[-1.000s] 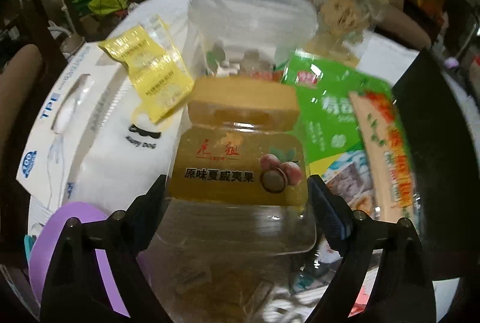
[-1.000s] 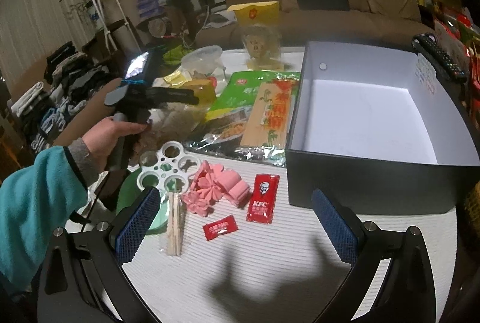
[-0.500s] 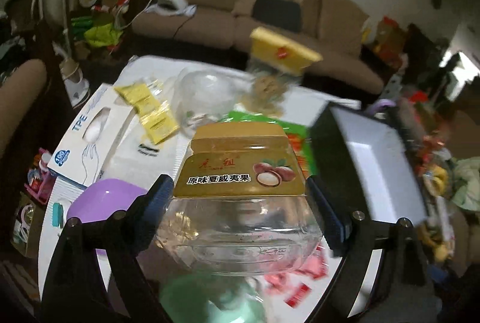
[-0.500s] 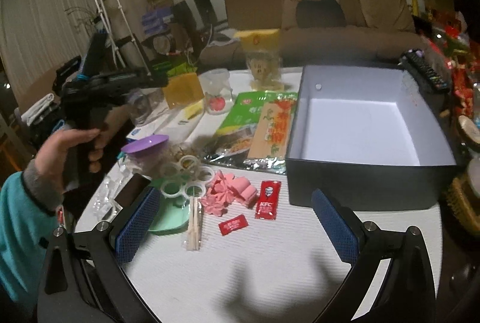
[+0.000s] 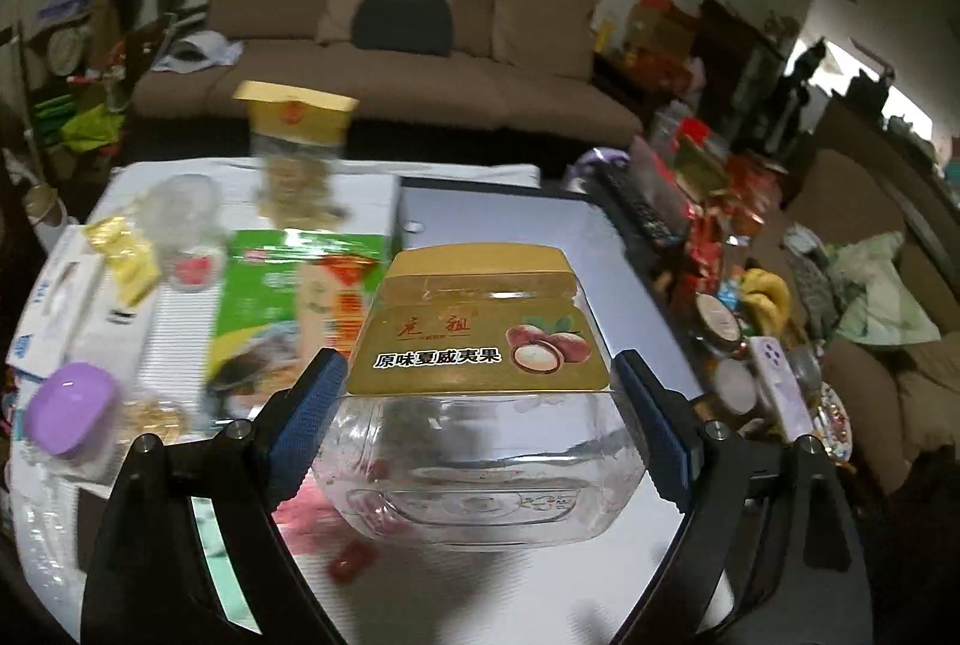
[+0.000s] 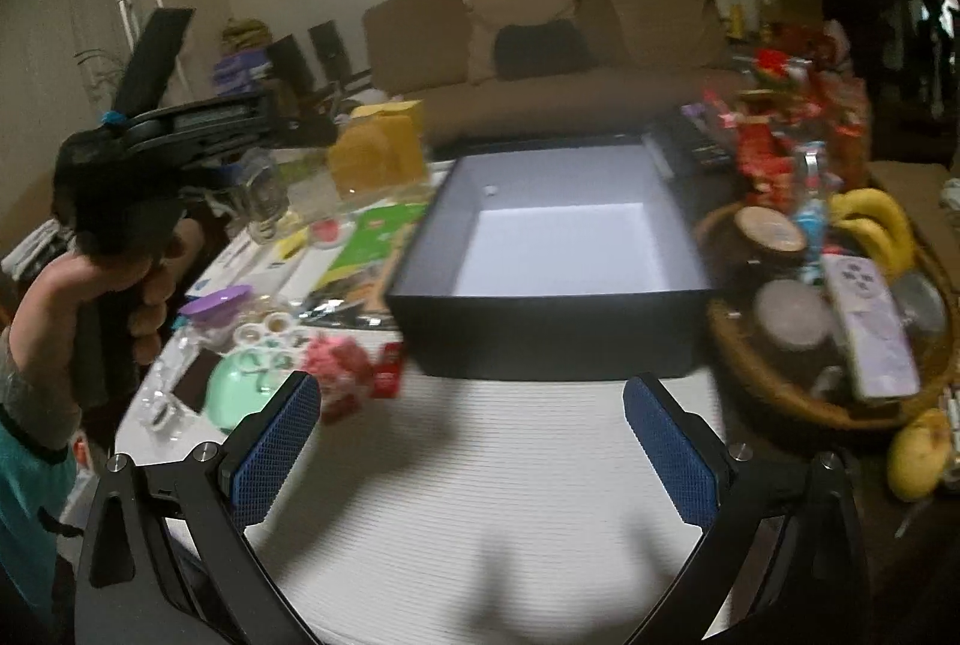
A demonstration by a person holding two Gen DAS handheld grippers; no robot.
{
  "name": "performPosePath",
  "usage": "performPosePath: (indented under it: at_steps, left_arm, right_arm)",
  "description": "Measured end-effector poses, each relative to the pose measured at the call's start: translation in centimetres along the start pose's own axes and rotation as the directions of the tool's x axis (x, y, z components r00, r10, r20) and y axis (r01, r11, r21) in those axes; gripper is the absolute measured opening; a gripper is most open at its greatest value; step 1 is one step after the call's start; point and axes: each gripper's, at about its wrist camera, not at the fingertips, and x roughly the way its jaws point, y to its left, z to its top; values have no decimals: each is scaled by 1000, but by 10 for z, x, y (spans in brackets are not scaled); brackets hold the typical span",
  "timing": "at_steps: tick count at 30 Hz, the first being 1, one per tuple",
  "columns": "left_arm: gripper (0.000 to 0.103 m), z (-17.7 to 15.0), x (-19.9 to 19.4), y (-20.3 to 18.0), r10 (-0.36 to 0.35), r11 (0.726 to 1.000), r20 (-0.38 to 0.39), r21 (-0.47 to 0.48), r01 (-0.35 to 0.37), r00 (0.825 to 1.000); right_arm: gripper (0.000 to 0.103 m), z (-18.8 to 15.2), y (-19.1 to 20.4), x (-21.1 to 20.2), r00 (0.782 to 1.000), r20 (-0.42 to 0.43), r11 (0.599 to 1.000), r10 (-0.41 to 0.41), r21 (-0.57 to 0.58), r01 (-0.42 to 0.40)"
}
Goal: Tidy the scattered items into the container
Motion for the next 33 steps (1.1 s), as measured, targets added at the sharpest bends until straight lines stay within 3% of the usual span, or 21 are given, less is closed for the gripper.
performPosePath:
  at_steps: [7,9,11,13,16,18,20,22,24,25,26,28,31,33]
  left_arm:
    - [89,8,45,-49,-12,1000,1,21,12,1000]
    - [89,4,41,-57,-43,998,49,37,42,998]
    - [89,-6,29,-69,-59,995,108,91,49,992]
    - [89,-21,11,-77,-95,988,171,136,72,981]
    - [89,-46,-19,-89,-143,977,249,190,96,958]
    - [89,-61,-35,-97,-168,967,286,234,101,944]
    - [89,-73,-50,-105,-187,955,315,279,98,930]
    - [89,-83,-62,-113,-217,941,330,322,106,919]
    - [89,-88,-67,-117,-237,930,321,348,118,917]
    - [89,-90,-69,-117,-246,926,317,356,125,916]
    - [89,-91,-72,-115,-256,922,312,363,134,915]
    - [89,-92,-75,-110,-256,921,300,365,137,919]
    - [91,-89,-71,-97,-259,924,261,346,160,930]
    - [93,-87,-66,-89,-234,932,234,330,149,944]
  right_arm:
    - [103,1,-55,-4,1000,-4,997,13,71,-12]
    - [103,8,-76,-2,994,-10,983,106,151,-103]
    - [103,25,-101,0,976,-4,943,220,255,-212]
    - [103,48,-127,3,940,23,869,339,375,-323]
    - [103,77,-149,23,833,58,702,551,507,-500]
    - [103,91,-147,43,775,44,629,631,556,-543]
    - [103,100,-138,63,717,26,572,696,583,-576]
    - [103,104,-127,79,694,-7,556,720,604,-571]
    - [103,105,-117,88,655,-12,522,756,615,-591]
    - [103,105,-113,89,645,-8,513,764,615,-599]
    - [103,107,-109,88,648,-8,519,761,607,-602]
    - [74,113,-104,84,662,-9,546,750,574,-611]
    - [73,124,-90,78,707,-54,629,705,507,-589]
    - [69,134,-77,75,756,-94,712,647,429,-556]
